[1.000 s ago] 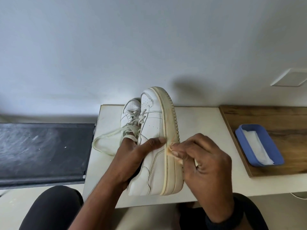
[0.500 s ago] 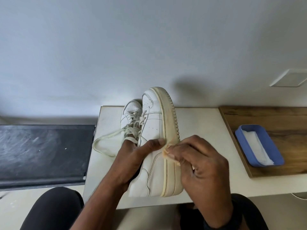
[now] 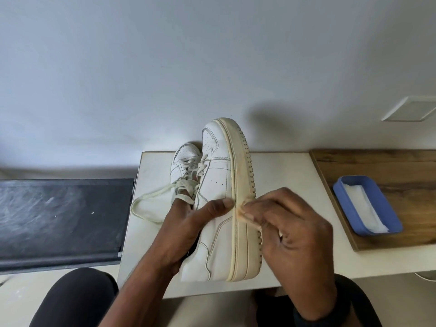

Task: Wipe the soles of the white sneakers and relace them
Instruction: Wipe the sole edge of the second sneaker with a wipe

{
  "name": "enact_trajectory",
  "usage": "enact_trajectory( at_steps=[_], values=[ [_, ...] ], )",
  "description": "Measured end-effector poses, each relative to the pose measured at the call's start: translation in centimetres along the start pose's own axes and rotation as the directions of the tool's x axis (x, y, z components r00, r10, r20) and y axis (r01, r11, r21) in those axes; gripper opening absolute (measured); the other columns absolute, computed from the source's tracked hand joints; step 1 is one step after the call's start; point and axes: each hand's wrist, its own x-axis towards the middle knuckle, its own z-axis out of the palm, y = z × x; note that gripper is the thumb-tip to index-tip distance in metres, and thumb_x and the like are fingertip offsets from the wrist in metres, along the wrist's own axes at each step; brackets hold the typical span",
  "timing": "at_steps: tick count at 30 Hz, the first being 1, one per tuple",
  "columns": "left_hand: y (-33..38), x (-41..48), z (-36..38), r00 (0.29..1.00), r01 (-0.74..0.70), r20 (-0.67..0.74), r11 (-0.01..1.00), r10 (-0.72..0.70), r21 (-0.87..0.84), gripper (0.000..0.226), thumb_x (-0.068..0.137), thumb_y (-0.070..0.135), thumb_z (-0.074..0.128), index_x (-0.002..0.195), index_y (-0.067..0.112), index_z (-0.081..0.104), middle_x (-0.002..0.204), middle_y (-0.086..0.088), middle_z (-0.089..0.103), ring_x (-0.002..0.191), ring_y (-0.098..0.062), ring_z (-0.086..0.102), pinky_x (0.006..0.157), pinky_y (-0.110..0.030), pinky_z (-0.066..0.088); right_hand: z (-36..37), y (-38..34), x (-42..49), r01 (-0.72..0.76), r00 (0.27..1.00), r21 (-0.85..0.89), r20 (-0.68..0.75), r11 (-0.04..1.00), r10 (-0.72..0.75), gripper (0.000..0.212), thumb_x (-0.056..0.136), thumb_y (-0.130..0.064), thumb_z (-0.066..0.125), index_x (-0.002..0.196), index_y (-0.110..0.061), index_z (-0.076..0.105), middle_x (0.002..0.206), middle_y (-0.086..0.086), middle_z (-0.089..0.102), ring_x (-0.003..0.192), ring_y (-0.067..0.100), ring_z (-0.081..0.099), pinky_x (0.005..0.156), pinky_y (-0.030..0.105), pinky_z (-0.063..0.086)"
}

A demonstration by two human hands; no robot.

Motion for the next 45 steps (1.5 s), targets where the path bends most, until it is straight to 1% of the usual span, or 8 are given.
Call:
enact_trajectory(
  at_steps=[5,8,16,20,26,34,40,45],
  values=[
    [-0.2,-0.1,0.0,1.000,0.003,0.030,1.000,-0.003,0.003,0.065,0.077,0.019,0.082,0.137,0.019,0.057,0.127,-0.010,0.074,0.116,-0.033,0.072,0.103,-0.055,0.055,-0.3,0.3,0.1,-0.040,0.999,-0.066,-0.037,0.997,0.037,0.012,0.080,-0.012,0.077,0.091,-0.008,0.079,0.091,0.002,0.071,0.084,0.012,0.068,0.079,0.016,0.057],
    [-0.2,-0.1,-0.1,0.998,0.038,0.053,0.994,-0.033,-0.102,0.058,0.081,0.018,0.081,0.136,0.019,0.062,0.130,-0.014,0.072,0.120,-0.036,0.069,0.100,-0.050,0.058,-0.5,-0.7,-0.4,0.024,0.999,-0.059,-0.029,0.998,-0.026,0.014,0.078,-0.006,0.080,0.091,-0.010,0.079,0.091,0.000,0.070,0.088,0.011,0.065,0.086,0.007,0.051],
    [0.6,-0.2,-0.3,0.988,0.155,0.004,0.979,-0.156,-0.135,0.051,0.082,0.020,0.083,0.129,0.008,0.068,0.116,-0.019,0.077,0.105,-0.037,0.076,0.085,-0.045,0.063,0.3,-1.3,-1.7,0.104,0.993,-0.036,0.057,0.994,-0.102,0.019,0.079,-0.001,0.079,0.095,-0.012,0.079,0.093,-0.002,0.069,0.089,0.012,0.064,0.077,0.027,0.059],
    [0.8,-0.2,-0.2,0.982,0.186,-0.016,0.970,-0.191,-0.157,0.044,0.082,0.018,0.076,0.124,0.007,0.071,0.115,-0.020,0.077,0.105,-0.038,0.076,0.092,-0.050,0.060,0.8,-1.7,-2.1,0.146,0.981,-0.035,0.135,0.989,-0.140,0.019,0.080,-0.004,0.075,0.096,-0.014,0.077,0.100,-0.006,0.064,0.088,0.014,0.063,0.071,0.032,0.059],
    [1.0,-0.2,0.0,0.984,0.141,-0.092,0.982,-0.153,-0.127,0.044,0.086,0.013,0.077,0.128,0.006,0.069,0.117,-0.015,0.078,0.108,-0.033,0.076,0.097,-0.049,0.059,0.4,-1.2,-1.5,0.046,0.977,0.029,0.206,0.998,-0.051,0.028,0.081,0.001,0.074,0.099,-0.020,0.076,0.101,-0.006,0.062,0.090,0.011,0.064,0.075,0.028,0.058],
    [0.9,-0.4,0.7,0.985,0.131,-0.104,0.987,-0.141,-0.096,0.035,0.087,0.016,0.076,0.121,0.008,0.072,0.109,-0.011,0.080,0.098,-0.026,0.079,0.079,-0.031,0.064,-0.2,0.2,0.8,-0.055,0.998,-0.031,0.035,0.998,0.057,0.020,0.076,-0.001,0.082,0.092,-0.012,0.079,0.092,-0.004,0.067,0.085,0.005,0.065,0.080,0.012,0.056],
    [0.8,-0.3,0.1,0.987,0.154,-0.019,0.976,-0.158,-0.156,0.046,0.085,0.016,0.081,0.128,0.003,0.068,0.119,-0.018,0.076,0.111,-0.036,0.074,0.096,-0.048,0.060,-0.6,-1.2,-0.3,0.035,0.991,0.027,0.127,0.999,-0.038,0.022,0.081,0.002,0.078,0.094,-0.015,0.078,0.096,-0.006,0.066,0.094,0.010,0.065,0.087,0.018,0.057],
    [0.8,-0.1,-0.8,0.980,0.196,0.059,0.971,-0.190,-0.134,0.059,0.081,0.029,0.078,0.133,0.007,0.065,0.121,-0.018,0.076,0.111,-0.035,0.074,0.085,-0.040,0.062,-1.1,-1.7,-0.8,0.133,0.966,0.034,0.218,0.991,-0.137,0.023,0.076,-0.001,0.079,0.092,-0.017,0.077,0.096,-0.011,0.059,0.089,0.009,0.061,0.080,0.022,0.056]
  ],
)
